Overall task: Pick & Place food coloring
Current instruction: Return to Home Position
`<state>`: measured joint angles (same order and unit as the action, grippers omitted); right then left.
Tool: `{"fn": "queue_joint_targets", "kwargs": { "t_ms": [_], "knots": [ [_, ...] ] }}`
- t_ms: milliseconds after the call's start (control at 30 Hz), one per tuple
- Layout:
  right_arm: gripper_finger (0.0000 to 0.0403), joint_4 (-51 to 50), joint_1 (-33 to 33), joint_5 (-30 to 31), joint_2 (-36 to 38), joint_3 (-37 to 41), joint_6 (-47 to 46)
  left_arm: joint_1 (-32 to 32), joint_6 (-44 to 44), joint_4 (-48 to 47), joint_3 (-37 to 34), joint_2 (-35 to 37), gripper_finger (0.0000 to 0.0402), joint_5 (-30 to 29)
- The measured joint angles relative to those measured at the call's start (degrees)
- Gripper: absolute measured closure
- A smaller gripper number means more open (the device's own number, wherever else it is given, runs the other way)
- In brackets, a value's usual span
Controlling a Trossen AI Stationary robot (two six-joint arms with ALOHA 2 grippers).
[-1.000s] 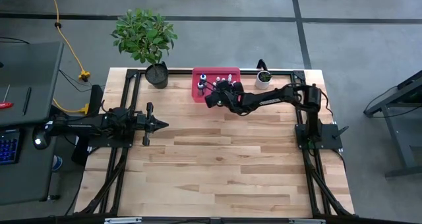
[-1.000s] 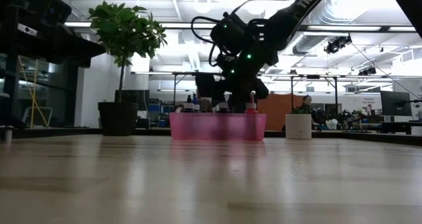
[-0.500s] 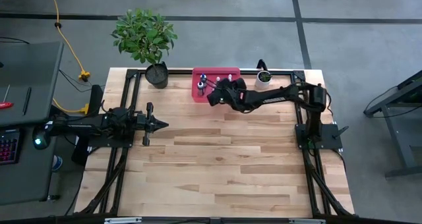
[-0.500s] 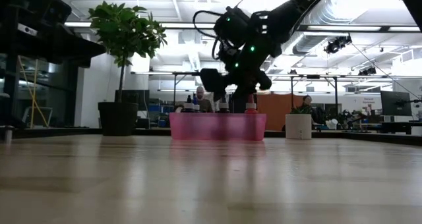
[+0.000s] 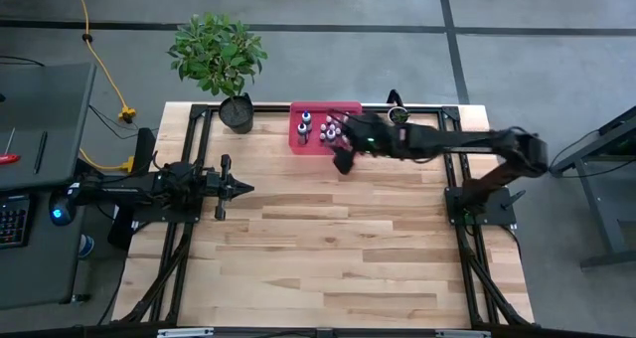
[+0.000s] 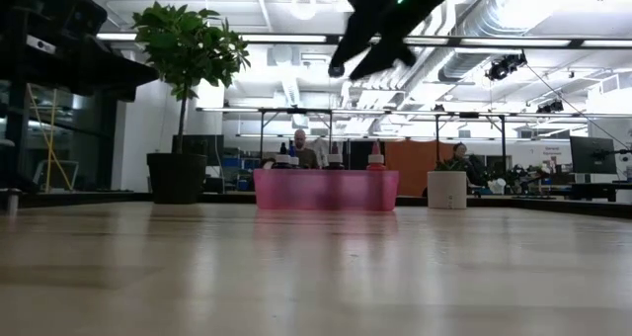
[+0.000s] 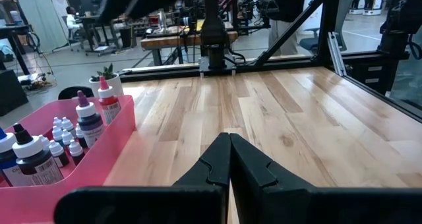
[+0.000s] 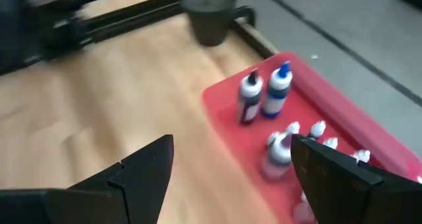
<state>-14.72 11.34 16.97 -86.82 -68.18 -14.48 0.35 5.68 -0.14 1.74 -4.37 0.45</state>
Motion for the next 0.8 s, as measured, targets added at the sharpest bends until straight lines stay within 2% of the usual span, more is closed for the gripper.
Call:
{"fn": "queue_joint_targets", "kwargs": {
  "t_ms": [167,367,600,800],
  "knots": [
    [0.0109,-9.81,-2.51,-2.56,9.76,1.44,-0.49,-0.01,-0.01,0.0,0.02,-0.01,0.0401,0.02],
    [0.0109,-8.55,-6.82,-2.64,23.98,15.55,-6.9,0.0,0.01,-0.01,0.0,0.0,0.0401,0.0],
    [0.0109,3.72,-10.59,-5.58,39.49,32.85,-15.38,0.01,0.01,0.0,0.01,0.0,0.0401,0.0],
    [0.0109,20.14,-11.81,-14.08,48.89,43.13,-8.21,-0.01,0.01,0.0,0.0,-0.01,0.0401,0.0]
  ]
}}
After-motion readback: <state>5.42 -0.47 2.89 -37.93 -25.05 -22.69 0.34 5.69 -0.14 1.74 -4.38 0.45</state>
